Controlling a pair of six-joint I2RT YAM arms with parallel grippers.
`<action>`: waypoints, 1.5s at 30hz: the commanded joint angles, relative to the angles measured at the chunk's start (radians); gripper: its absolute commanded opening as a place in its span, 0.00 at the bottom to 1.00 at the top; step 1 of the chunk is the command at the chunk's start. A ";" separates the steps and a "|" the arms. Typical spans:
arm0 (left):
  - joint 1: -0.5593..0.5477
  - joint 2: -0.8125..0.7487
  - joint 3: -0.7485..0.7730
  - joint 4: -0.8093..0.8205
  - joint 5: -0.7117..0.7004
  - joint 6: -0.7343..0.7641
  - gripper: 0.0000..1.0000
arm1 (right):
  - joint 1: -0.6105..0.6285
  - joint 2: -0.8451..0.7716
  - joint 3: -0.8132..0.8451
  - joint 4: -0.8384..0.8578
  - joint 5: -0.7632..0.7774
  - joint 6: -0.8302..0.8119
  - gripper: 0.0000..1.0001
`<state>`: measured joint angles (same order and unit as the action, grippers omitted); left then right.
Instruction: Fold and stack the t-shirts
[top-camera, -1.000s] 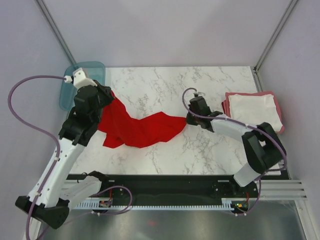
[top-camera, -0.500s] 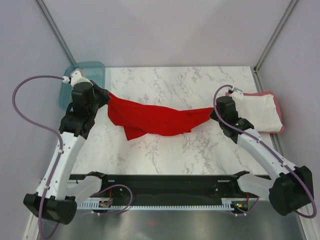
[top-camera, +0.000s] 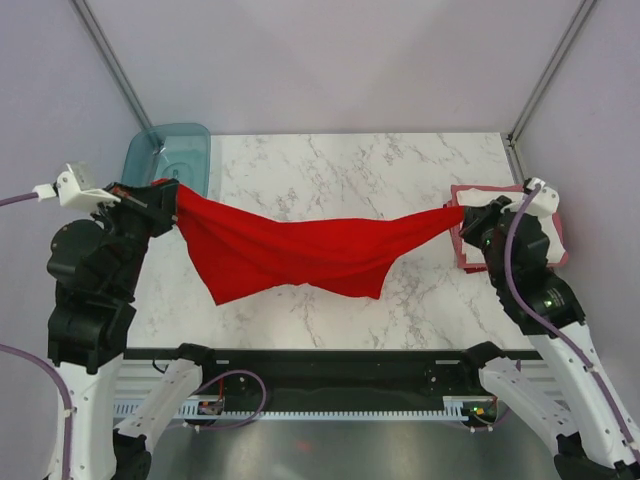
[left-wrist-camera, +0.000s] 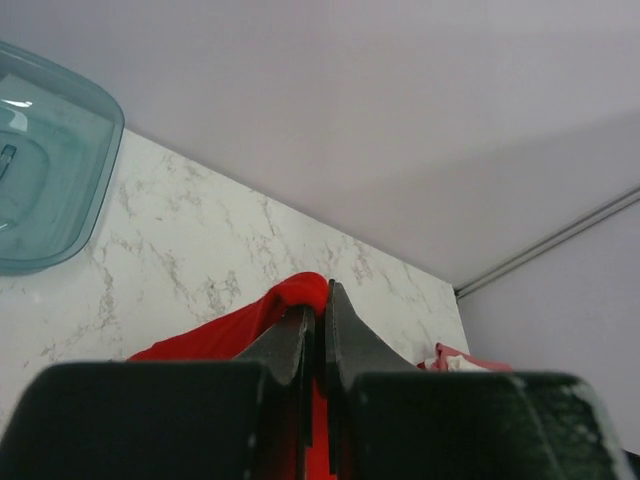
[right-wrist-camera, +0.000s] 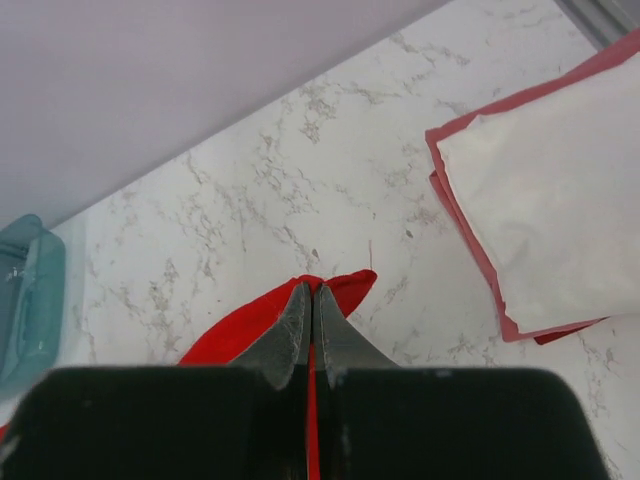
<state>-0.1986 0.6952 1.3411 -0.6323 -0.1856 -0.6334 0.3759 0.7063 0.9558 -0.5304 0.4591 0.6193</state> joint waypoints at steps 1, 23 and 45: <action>0.004 0.021 0.124 -0.050 0.018 0.038 0.02 | -0.002 -0.036 0.159 -0.121 0.026 -0.044 0.00; 0.018 0.633 0.217 0.049 0.048 -0.109 0.02 | -0.009 0.398 0.345 -0.030 0.134 0.014 0.00; 0.139 0.911 0.164 0.083 0.270 0.054 0.97 | -0.031 0.762 0.180 0.070 -0.209 0.040 0.70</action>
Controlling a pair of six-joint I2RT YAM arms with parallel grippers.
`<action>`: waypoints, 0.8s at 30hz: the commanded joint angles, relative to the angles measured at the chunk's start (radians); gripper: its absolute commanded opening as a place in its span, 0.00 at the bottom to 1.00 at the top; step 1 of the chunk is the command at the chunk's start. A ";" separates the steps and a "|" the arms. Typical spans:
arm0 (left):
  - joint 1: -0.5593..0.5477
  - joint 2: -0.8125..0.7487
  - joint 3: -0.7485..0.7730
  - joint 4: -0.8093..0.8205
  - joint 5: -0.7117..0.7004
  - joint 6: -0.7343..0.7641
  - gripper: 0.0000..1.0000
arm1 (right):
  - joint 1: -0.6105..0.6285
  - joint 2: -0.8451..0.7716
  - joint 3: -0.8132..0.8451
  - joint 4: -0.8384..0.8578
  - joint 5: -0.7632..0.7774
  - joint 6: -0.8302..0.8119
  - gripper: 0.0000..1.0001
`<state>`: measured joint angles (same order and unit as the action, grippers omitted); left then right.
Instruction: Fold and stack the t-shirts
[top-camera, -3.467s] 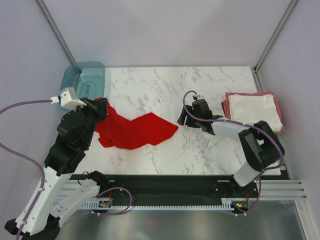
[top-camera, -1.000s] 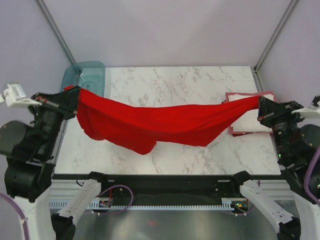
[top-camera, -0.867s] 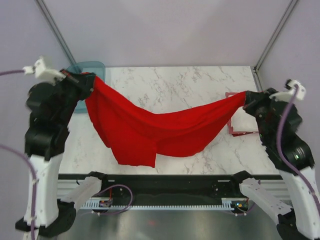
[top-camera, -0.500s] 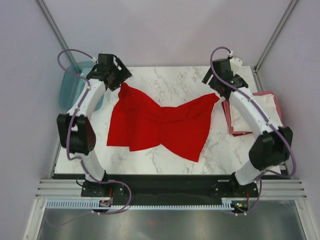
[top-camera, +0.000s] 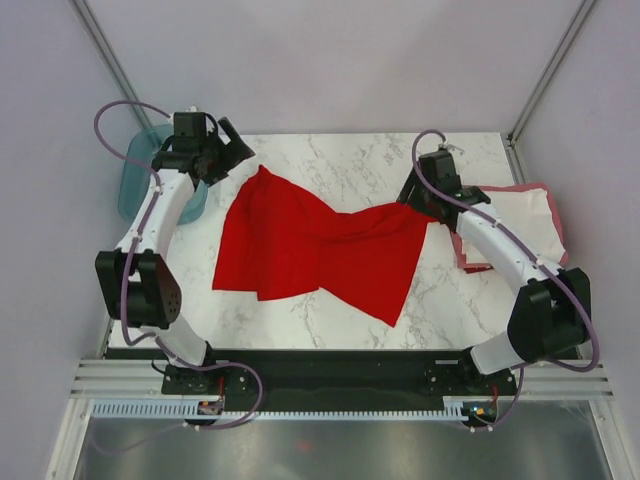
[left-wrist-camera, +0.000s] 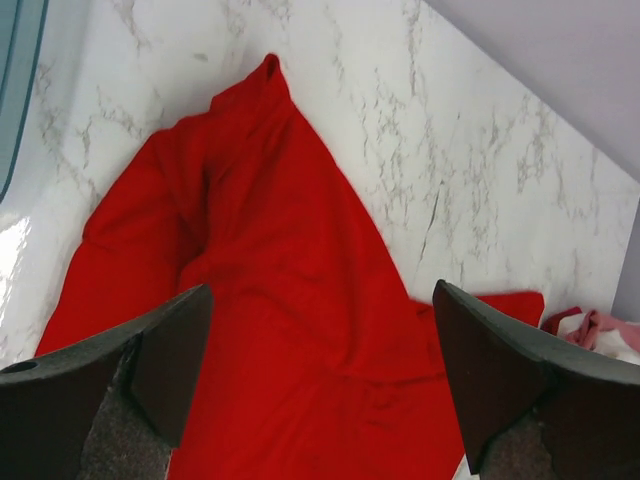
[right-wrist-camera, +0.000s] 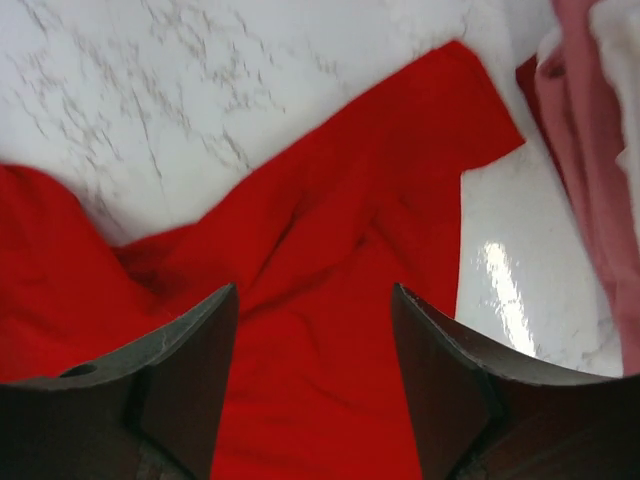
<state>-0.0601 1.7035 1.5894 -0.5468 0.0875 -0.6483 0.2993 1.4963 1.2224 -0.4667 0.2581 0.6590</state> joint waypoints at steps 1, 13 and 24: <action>0.000 -0.120 -0.144 -0.002 0.000 0.076 0.98 | 0.063 -0.036 -0.112 0.007 -0.005 -0.001 0.72; 0.000 -0.445 -0.587 -0.041 -0.063 -0.120 0.96 | 0.342 -0.281 -0.550 -0.009 0.070 0.169 0.77; -0.009 -0.665 -0.802 -0.036 -0.106 -0.168 1.00 | 0.603 -0.311 -0.643 -0.053 0.125 0.352 0.72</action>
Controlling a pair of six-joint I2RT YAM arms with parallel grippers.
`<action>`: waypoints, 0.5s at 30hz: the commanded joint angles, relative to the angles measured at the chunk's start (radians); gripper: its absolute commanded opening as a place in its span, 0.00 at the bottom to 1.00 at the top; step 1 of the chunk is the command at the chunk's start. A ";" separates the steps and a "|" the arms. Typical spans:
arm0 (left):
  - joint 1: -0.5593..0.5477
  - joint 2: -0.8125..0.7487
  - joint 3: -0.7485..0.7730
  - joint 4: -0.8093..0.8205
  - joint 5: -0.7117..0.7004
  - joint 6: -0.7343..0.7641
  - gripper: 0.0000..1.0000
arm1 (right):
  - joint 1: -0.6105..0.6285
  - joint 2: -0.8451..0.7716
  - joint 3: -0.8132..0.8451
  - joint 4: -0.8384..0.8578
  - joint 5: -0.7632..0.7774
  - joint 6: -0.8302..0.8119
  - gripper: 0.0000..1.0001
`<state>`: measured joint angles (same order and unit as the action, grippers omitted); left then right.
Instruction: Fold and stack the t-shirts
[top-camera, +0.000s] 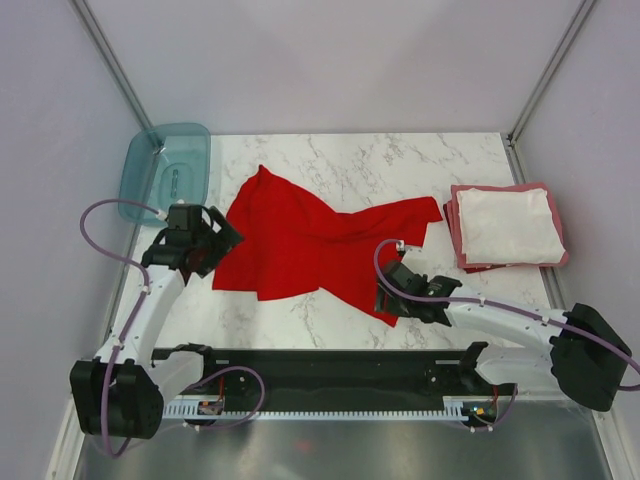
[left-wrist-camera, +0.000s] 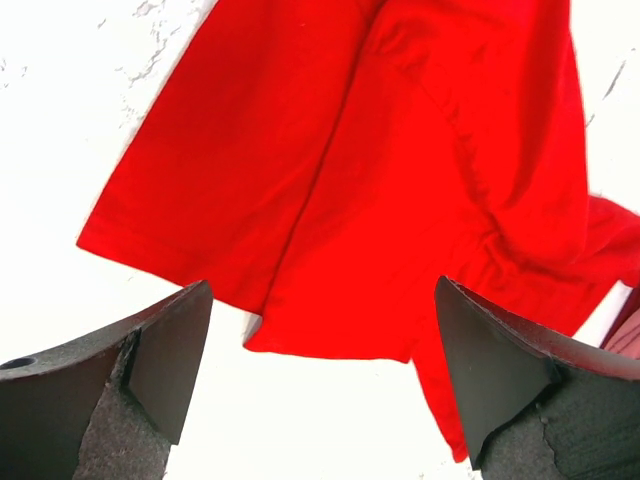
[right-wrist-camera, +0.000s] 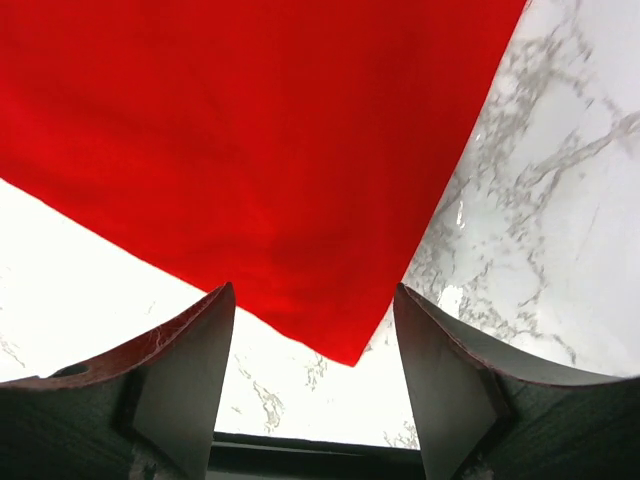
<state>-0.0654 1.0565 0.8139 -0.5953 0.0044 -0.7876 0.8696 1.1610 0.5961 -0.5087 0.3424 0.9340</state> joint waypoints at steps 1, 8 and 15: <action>-0.004 -0.027 -0.035 0.011 -0.024 -0.024 1.00 | 0.045 0.028 -0.022 -0.011 0.047 0.084 0.71; -0.007 0.045 -0.056 -0.047 -0.098 -0.025 0.97 | 0.101 -0.007 -0.093 -0.002 0.076 0.150 0.61; -0.007 0.171 -0.065 -0.061 -0.116 -0.042 0.89 | 0.103 0.060 -0.076 0.015 0.102 0.126 0.45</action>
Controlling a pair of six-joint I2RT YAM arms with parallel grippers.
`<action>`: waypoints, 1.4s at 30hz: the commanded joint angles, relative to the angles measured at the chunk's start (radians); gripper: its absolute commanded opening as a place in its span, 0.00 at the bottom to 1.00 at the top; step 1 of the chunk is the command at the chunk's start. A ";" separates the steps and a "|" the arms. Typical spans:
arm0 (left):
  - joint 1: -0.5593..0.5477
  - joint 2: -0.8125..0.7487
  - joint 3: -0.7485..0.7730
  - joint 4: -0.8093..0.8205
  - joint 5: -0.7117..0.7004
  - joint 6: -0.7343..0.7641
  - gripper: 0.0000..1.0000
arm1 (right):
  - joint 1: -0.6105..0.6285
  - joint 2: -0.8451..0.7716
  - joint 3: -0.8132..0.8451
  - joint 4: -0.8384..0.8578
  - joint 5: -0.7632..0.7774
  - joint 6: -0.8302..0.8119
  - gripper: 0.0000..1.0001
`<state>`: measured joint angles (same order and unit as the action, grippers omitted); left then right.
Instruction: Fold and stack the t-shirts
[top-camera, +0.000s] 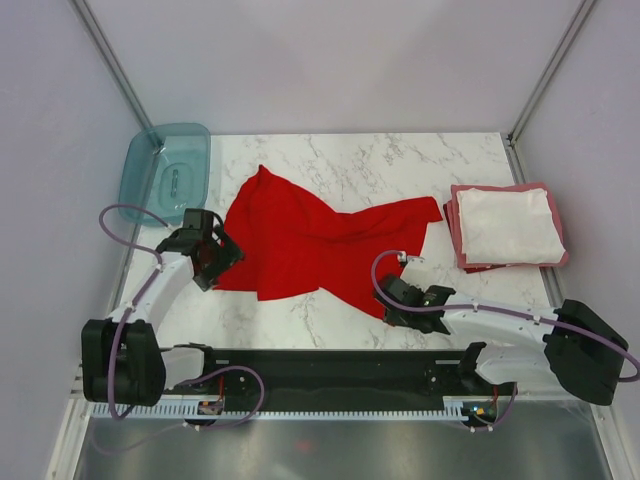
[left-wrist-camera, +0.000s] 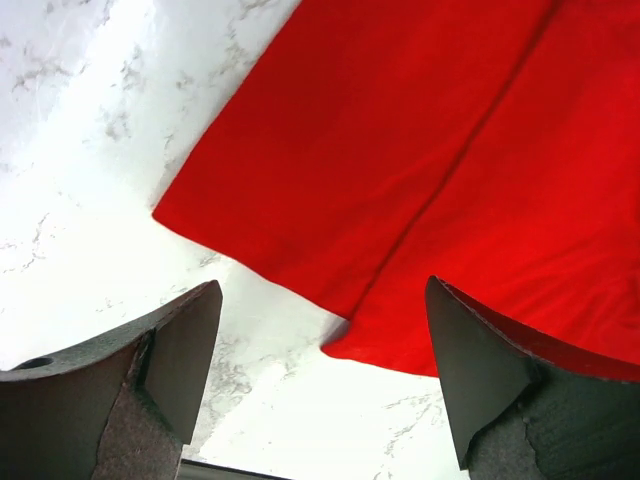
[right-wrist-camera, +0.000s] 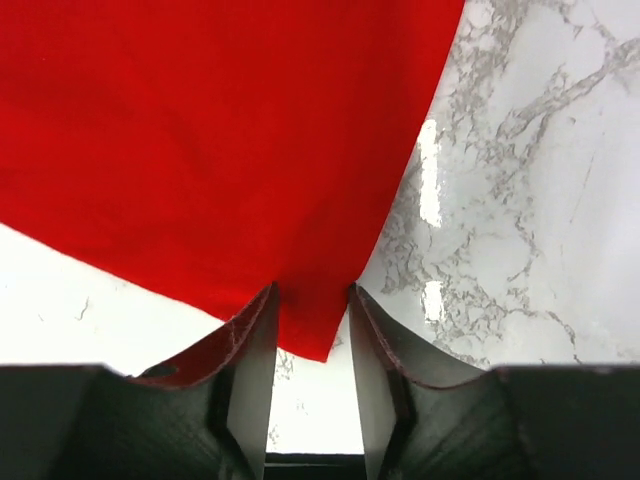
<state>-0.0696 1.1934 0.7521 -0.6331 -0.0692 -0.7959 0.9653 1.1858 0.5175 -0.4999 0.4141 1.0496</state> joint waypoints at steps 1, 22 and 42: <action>-0.002 0.046 0.003 -0.030 -0.028 -0.029 0.89 | 0.006 0.043 0.009 0.004 0.041 0.004 0.41; -0.015 0.047 -0.082 0.075 -0.124 -0.057 0.78 | -0.396 0.112 0.164 0.086 0.092 -0.273 0.00; -0.053 0.046 -0.166 0.148 -0.037 -0.040 0.63 | -0.494 0.072 0.095 0.138 -0.009 -0.315 0.00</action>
<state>-0.1112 1.2369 0.5934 -0.5182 -0.1215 -0.8310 0.4774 1.2739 0.6193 -0.3855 0.4072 0.7444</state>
